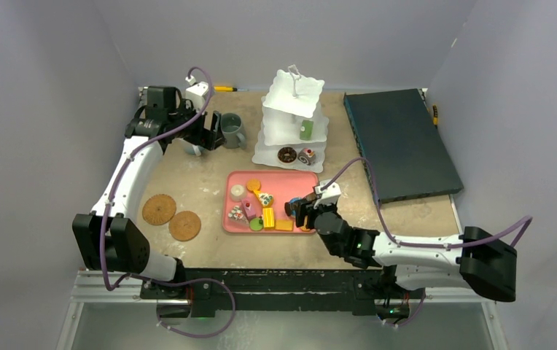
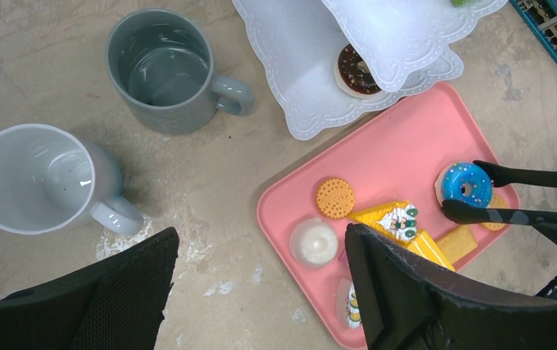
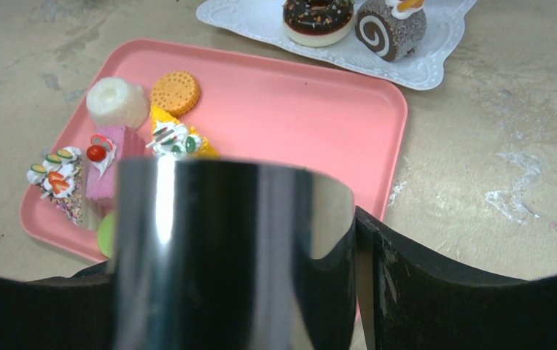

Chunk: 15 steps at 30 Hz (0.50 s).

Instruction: Serve the afternoon tea

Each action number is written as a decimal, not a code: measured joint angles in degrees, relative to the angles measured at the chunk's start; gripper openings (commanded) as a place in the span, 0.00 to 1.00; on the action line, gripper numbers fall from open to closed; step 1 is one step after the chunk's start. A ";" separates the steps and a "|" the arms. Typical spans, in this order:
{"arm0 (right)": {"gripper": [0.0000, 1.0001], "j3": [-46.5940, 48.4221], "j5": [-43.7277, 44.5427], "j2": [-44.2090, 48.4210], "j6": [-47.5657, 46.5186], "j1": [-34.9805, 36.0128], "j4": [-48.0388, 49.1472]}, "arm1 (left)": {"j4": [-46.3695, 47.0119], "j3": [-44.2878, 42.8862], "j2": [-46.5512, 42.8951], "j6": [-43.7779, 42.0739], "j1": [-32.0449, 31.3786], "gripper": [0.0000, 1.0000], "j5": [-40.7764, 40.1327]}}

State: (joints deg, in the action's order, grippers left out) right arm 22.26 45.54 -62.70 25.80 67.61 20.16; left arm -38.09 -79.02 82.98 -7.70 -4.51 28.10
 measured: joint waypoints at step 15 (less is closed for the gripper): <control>0.45 1.90 1.42 2.56 -7.54 -0.13 3.52 | -0.24 -0.26 0.00 0.00 0.00 0.83 -0.02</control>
State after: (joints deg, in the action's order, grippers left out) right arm 24.16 46.96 -60.14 18.26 67.48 23.68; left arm -38.33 -79.29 82.98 -7.70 -4.51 28.08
